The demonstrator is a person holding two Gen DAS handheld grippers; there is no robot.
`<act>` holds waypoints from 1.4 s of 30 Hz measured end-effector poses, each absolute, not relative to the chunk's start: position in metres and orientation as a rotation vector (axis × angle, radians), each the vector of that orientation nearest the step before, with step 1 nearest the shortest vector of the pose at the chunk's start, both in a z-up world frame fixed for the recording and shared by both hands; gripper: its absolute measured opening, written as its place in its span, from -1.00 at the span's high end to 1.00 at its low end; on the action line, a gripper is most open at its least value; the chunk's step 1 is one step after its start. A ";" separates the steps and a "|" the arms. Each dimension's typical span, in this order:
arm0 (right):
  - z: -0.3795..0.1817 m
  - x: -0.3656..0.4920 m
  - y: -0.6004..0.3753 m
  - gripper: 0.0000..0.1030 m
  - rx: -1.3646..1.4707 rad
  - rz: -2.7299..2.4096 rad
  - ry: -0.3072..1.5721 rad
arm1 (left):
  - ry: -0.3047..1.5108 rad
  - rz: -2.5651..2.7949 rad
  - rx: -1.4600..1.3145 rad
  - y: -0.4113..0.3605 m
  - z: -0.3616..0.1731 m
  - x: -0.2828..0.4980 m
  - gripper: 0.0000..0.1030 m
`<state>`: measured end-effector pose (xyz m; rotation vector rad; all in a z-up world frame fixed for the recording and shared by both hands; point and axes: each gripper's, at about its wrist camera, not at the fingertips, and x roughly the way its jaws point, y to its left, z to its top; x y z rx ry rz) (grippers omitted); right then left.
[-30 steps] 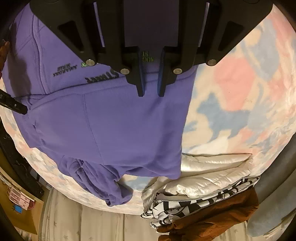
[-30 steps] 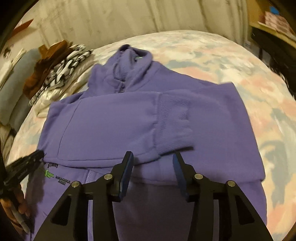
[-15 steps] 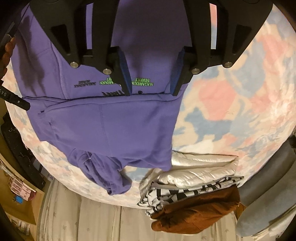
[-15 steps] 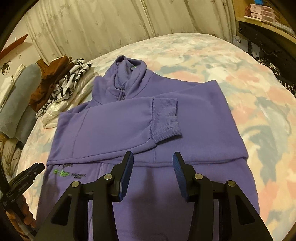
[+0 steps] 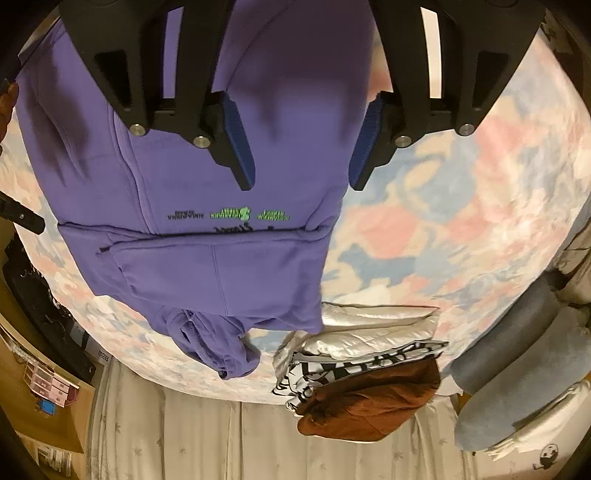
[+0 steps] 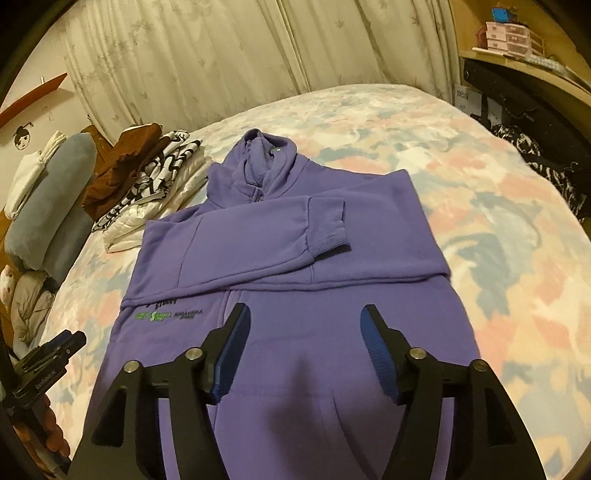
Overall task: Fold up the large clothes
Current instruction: 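Move both open tools along the hoodie front toward its ribbed hem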
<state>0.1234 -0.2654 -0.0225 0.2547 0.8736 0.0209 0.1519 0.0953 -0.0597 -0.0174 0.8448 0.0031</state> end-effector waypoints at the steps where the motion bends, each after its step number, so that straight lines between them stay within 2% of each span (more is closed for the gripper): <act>1: -0.020 0.116 -0.266 -0.36 0.255 0.021 0.869 | 0.841 0.005 -0.018 0.097 -0.058 0.144 -0.04; 19: 0.020 -0.037 -0.262 -0.51 0.202 0.041 0.796 | 0.845 -0.007 -0.059 0.116 -0.049 0.045 -0.16; 27: -0.001 -0.099 -0.278 -0.51 0.175 0.035 0.857 | 0.918 -0.048 -0.125 0.153 -0.072 0.014 -0.18; 35: -0.037 -0.134 -0.343 -0.50 0.219 -0.022 0.937 | 1.048 -0.222 -0.222 0.173 -0.114 0.004 -0.18; 39: -0.052 -0.144 -0.377 -0.40 0.278 -0.033 0.967 | 1.070 -0.258 -0.243 0.175 -0.130 0.006 -0.18; 41: -0.062 -0.143 -0.391 -0.21 0.317 -0.021 0.992 | 1.077 -0.278 -0.268 0.178 -0.135 0.010 -0.18; 42: -0.070 -0.144 -0.398 -0.05 0.349 -0.005 1.013 | 1.084 -0.289 -0.285 0.180 -0.138 0.012 -0.18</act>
